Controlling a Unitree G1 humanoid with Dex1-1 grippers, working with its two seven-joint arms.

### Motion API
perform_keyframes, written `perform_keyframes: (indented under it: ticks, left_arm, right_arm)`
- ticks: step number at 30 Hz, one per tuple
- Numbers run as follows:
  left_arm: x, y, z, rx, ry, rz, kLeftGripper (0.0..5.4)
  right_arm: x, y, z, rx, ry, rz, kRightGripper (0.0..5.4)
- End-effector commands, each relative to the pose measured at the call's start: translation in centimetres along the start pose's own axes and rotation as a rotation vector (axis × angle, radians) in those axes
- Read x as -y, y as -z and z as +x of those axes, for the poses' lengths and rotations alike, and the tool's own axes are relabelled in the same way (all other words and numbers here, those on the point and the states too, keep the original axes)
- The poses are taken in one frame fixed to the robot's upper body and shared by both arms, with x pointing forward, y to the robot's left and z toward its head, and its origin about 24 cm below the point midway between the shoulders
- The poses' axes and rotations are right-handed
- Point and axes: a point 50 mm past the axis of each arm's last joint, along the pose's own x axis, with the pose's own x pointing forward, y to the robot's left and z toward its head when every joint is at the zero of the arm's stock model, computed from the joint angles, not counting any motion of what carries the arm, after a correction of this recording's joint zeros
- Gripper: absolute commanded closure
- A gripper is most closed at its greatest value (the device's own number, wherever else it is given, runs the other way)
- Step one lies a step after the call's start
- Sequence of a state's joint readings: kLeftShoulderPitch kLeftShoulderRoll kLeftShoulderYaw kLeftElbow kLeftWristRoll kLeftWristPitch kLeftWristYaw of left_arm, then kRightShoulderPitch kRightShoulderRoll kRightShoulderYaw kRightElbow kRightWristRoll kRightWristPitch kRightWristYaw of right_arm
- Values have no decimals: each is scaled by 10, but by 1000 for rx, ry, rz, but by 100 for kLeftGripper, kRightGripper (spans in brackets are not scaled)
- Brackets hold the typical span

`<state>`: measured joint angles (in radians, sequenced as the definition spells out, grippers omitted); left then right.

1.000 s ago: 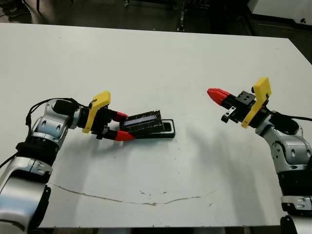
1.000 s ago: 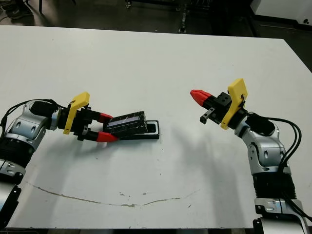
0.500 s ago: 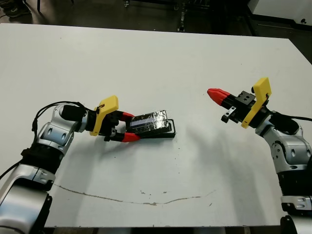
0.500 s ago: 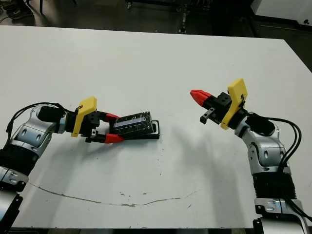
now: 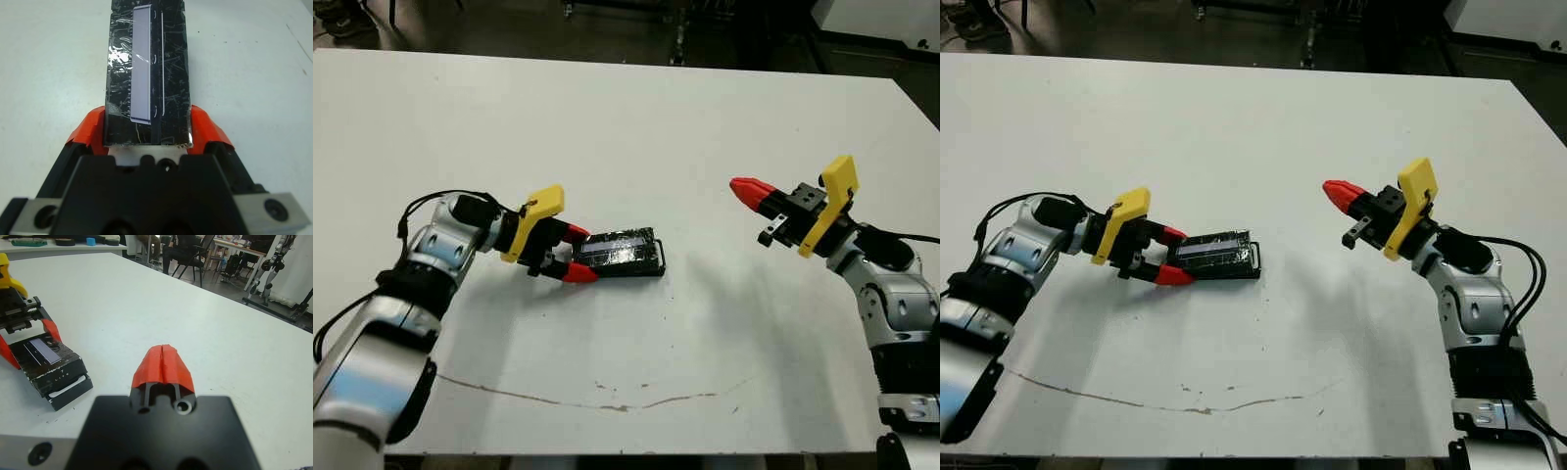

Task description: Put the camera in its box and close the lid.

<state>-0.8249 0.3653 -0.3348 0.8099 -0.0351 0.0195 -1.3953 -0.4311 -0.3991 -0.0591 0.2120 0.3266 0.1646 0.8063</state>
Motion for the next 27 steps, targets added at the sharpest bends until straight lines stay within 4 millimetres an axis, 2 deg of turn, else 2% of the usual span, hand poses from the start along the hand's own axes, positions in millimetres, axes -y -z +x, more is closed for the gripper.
perform_keyframes:
  ticks: [1,18,27]
  left_arm:
    - [-6,-5,8,-65,5,9,222]
    - [-9,-26,29,-60,51,29,222]
    - [-7,-35,40,51,119,-107,222]
  right_arm:
    - [2,2,-4,-12,10,-9,540]
    - [2,4,-6,-30,13,7,540]
    - [2,4,-6,-29,20,1,540]
